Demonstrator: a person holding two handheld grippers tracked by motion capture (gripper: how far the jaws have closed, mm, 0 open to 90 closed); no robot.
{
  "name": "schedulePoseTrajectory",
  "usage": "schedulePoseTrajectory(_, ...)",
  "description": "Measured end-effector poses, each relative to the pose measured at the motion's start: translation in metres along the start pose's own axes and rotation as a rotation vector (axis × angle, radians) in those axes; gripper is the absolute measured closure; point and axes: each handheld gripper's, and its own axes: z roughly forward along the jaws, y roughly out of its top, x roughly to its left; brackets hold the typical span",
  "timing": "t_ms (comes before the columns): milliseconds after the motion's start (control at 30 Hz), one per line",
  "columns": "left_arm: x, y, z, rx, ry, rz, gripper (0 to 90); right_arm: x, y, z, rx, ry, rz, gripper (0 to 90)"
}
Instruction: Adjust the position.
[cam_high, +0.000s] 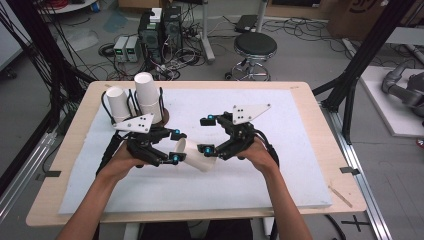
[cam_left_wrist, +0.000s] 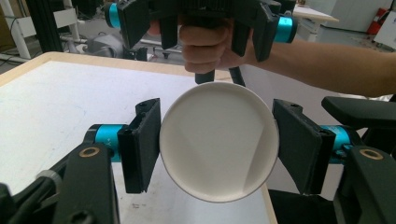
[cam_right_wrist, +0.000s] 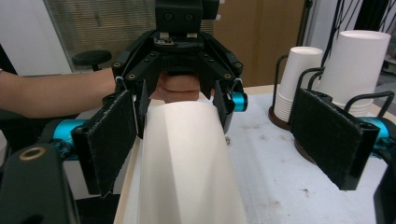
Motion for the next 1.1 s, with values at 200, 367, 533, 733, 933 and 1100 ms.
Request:
schedulePoseTrajectory(200,-0.001,0.001,-0.001,-0.011,0.001,0.009,35.3,0.002,0.000,0.006,0.005,0.020,-0.002,15.4)
schedulePoseTrajectory(367,-0.001,0.003,-0.002,-0.023,0.004,0.015,35.3,0.004,-0.001,0.013,0.024,0.034,0.000,15.4)
schedulePoseTrajectory(533,-0.003,0.003,-0.003,-0.029,0.002,0.016,35.3,0.006,-0.004,0.020,0.041,0.046,0.002,15.4)
schedulePoseTrajectory(733,-0.003,0.005,-0.005,-0.043,0.004,0.022,35.3,0.007,-0.008,0.025,0.060,0.058,0.007,15.4)
schedulePoseTrajectory(933,-0.004,0.006,-0.006,-0.053,0.002,0.031,35.3,0.008,-0.010,0.028,0.082,0.064,0.009,15.4)
schedulePoseTrajectory(1100,-0.004,0.007,-0.007,-0.065,0.004,0.036,35.3,0.009,-0.013,0.030,0.095,0.068,0.017,15.4)
